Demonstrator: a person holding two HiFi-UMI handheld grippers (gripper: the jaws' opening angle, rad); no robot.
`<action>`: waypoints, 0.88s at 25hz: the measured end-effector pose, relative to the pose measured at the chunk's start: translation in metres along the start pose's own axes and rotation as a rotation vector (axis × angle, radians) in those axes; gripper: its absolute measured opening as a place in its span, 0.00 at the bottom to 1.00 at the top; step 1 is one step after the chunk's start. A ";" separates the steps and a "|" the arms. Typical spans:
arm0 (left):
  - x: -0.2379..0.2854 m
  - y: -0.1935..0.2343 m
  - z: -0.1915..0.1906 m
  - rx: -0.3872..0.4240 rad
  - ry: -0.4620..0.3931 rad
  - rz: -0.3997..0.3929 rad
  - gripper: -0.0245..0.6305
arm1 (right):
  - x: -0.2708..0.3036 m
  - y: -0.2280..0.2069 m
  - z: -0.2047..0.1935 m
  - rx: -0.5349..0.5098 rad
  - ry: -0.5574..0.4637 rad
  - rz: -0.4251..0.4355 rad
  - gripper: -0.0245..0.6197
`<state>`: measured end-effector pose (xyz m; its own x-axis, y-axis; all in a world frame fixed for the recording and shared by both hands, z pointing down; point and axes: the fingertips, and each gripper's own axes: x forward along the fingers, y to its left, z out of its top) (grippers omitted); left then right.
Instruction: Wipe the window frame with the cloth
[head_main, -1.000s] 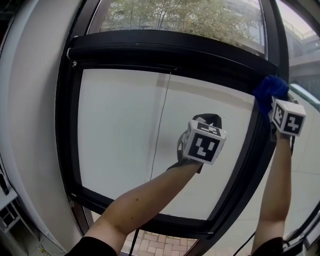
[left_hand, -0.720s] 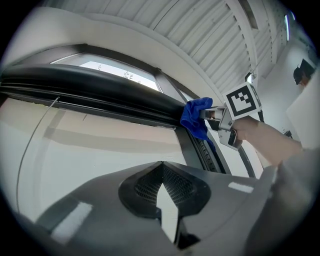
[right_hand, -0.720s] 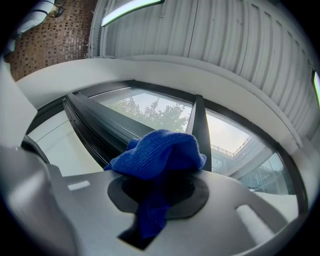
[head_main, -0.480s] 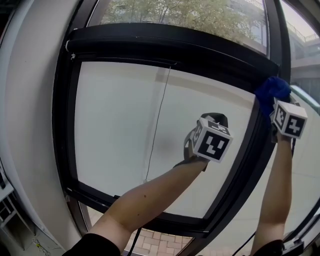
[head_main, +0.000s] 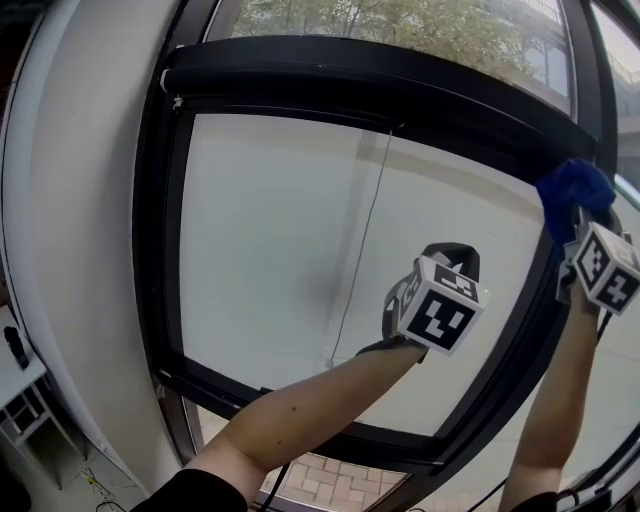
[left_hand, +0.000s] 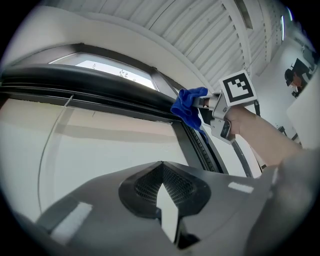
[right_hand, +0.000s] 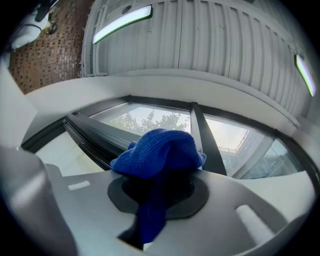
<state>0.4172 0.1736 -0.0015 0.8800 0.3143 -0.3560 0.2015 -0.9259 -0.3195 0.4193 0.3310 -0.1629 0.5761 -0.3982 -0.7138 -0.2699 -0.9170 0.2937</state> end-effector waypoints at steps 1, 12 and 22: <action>-0.006 0.005 -0.002 0.003 0.001 0.001 0.03 | -0.003 0.009 0.000 0.037 -0.013 0.021 0.15; -0.090 0.039 -0.038 -0.070 -0.007 -0.001 0.03 | -0.057 0.081 -0.052 0.186 0.028 0.053 0.15; -0.151 0.068 -0.076 -0.120 0.007 0.084 0.03 | -0.136 0.162 -0.134 0.279 0.175 0.166 0.15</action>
<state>0.3305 0.0474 0.0973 0.8991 0.2332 -0.3705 0.1762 -0.9675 -0.1814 0.4010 0.2333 0.0667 0.6237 -0.5613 -0.5440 -0.5567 -0.8075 0.1950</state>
